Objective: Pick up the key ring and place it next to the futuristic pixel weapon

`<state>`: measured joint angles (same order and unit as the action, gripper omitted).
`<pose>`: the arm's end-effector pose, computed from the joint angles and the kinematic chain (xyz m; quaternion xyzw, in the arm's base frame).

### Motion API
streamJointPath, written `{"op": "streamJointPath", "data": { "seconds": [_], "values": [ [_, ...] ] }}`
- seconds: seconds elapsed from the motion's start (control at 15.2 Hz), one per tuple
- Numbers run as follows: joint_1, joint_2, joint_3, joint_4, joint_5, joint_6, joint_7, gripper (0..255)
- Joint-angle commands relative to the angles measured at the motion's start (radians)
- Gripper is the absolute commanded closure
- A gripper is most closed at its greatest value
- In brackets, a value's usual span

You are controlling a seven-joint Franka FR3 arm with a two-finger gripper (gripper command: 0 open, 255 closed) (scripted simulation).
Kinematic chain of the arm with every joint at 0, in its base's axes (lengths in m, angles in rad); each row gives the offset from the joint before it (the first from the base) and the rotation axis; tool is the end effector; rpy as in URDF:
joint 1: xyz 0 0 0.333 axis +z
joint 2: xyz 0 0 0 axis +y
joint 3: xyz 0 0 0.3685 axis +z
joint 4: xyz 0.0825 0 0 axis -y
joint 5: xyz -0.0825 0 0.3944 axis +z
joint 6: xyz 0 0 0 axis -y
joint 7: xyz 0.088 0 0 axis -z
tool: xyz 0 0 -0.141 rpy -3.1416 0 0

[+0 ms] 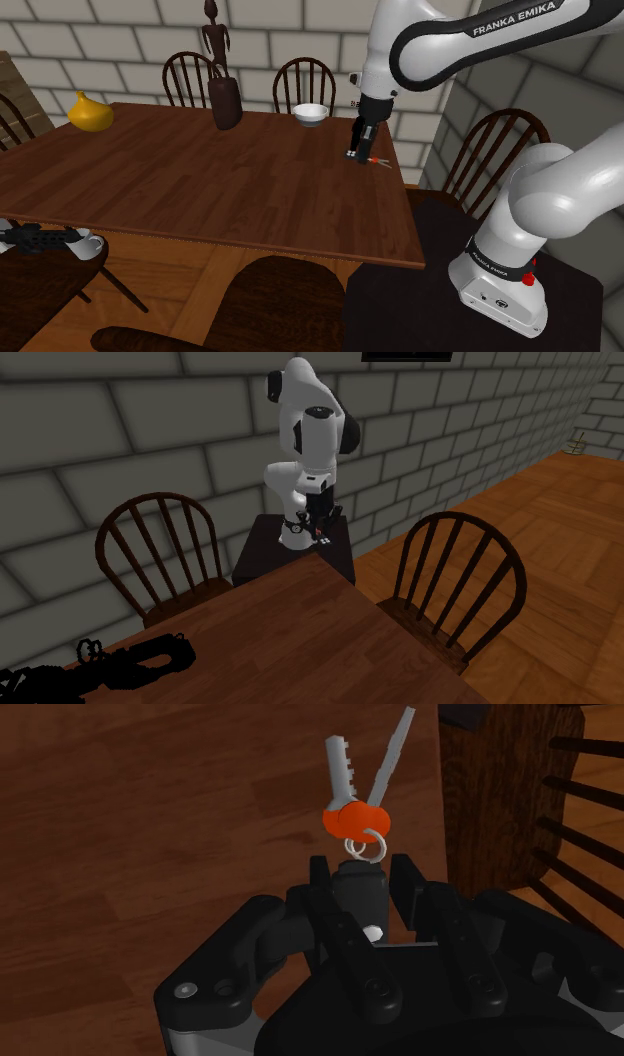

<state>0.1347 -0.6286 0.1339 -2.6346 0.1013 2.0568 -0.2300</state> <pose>0.3240 0.0986 0.4497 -0.9767 -0.2132 -0.0241 0.0062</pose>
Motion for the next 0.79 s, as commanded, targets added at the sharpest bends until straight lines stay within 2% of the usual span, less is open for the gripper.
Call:
{"op": "streamJointPath", "data": {
  "seconds": [0.0,0.2,0.73],
  "values": [
    [0.000,-0.013,-0.003,0.020,-0.002,-0.033,0.000,255],
    [-0.001,-0.021,-0.005,0.046,-0.004,-0.068,0.001,255],
    [-0.097,0.095,-0.160,0.127,-0.092,-0.038,-0.189,255]
  ]
}}
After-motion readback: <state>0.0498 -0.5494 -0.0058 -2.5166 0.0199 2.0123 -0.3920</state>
